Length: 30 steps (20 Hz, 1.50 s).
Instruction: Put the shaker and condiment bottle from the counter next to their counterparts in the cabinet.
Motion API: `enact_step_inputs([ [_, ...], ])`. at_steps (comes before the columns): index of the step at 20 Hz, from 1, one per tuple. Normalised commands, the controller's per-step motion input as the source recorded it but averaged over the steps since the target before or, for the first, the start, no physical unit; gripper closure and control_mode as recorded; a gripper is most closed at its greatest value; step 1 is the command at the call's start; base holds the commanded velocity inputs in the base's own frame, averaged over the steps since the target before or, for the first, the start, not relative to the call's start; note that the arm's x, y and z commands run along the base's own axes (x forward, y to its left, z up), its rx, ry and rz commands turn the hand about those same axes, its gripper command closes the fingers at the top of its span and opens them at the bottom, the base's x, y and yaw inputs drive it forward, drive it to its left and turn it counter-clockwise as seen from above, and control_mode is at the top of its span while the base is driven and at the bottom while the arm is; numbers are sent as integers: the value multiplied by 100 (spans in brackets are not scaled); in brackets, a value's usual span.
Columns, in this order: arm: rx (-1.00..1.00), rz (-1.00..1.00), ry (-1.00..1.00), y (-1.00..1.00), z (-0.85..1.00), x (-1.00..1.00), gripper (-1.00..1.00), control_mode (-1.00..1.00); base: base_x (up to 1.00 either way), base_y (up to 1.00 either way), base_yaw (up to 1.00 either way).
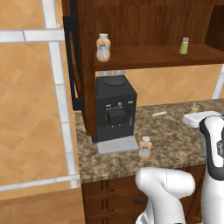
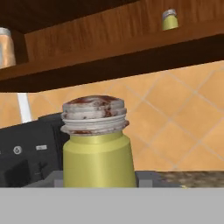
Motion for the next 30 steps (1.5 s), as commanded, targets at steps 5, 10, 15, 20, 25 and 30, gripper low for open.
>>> enact_step_inputs([
  [5,0,-11,-2,-10,81,-29,100,-100,0,0,0],
  [10,0,-12,0,-10,79,-24,100,-100,0,0,0],
  [15,0,-10,0,-1,71,-11,100,-100,0,0,0],
  [20,0,-12,0,0,75,-1,100,-100,0,0,0],
  [25,0,-11,0,-6,73,-6,100,-100,0,0,0],
  [30,0,-9,4,-2,57,0,100,-100,0,0,0],
])
